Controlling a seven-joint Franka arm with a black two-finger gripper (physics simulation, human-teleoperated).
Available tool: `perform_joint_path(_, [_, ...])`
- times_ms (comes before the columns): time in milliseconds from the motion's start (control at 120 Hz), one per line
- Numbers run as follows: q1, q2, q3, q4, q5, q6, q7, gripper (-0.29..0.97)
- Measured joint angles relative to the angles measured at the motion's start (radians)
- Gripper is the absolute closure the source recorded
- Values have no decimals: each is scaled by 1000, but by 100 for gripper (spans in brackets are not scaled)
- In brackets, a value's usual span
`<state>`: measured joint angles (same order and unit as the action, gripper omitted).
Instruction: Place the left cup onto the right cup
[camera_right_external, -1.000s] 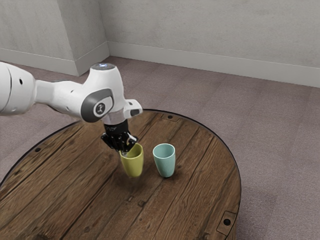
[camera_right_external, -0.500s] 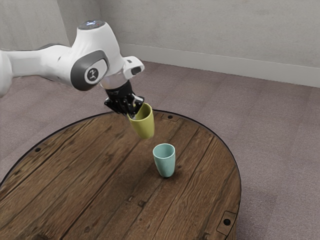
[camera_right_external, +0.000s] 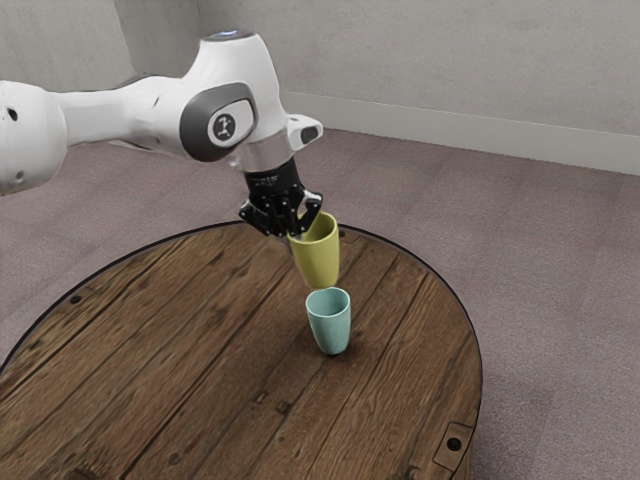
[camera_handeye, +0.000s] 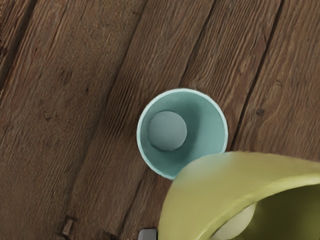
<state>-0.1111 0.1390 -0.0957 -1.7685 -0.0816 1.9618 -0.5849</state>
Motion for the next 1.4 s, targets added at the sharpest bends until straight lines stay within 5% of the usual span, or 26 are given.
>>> perform_joint_path(1400, [22,192,7,118,11,-3,-66,78])
